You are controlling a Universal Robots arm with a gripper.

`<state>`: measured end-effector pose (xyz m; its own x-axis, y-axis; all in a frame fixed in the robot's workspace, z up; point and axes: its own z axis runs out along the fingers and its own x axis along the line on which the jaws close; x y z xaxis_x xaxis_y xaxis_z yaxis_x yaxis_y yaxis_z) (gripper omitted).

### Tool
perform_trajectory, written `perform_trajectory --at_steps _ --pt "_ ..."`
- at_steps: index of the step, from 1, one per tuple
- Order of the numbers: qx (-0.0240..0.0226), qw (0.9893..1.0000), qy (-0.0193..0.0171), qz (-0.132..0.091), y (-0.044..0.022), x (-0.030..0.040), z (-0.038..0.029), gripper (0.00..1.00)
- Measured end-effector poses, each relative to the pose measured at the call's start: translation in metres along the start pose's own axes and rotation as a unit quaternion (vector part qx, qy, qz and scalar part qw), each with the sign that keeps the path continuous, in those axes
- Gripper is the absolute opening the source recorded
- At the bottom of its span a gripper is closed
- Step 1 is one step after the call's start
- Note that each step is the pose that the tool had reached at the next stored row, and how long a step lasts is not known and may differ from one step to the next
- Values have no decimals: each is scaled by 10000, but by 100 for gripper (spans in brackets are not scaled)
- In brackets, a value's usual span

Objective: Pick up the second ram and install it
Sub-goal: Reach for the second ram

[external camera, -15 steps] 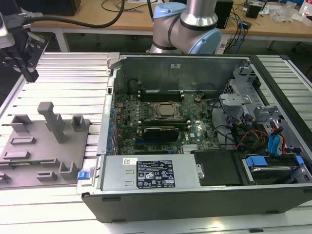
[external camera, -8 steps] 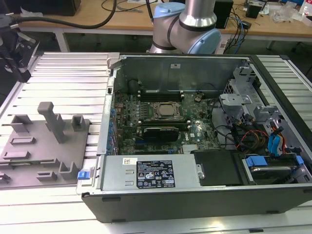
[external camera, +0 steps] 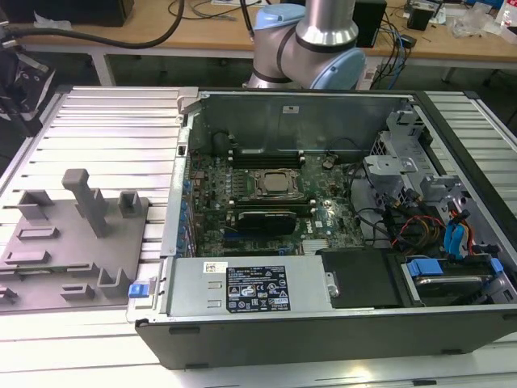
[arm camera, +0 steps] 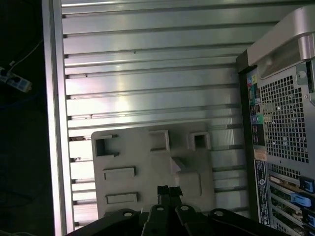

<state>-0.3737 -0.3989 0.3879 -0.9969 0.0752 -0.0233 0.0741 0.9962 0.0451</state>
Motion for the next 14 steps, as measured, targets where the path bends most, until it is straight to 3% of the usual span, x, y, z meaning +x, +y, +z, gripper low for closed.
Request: perform_trajectory --at_steps 7,11,13,14 --pt "0 10000 0 -1 -16 148 1 11" --pt "3 10000 0 0 -133 150 -3 11" --pt "10 10000 0 0 -237 143 -6 11" --pt "12 10000 -1 0 -257 142 -6 11"
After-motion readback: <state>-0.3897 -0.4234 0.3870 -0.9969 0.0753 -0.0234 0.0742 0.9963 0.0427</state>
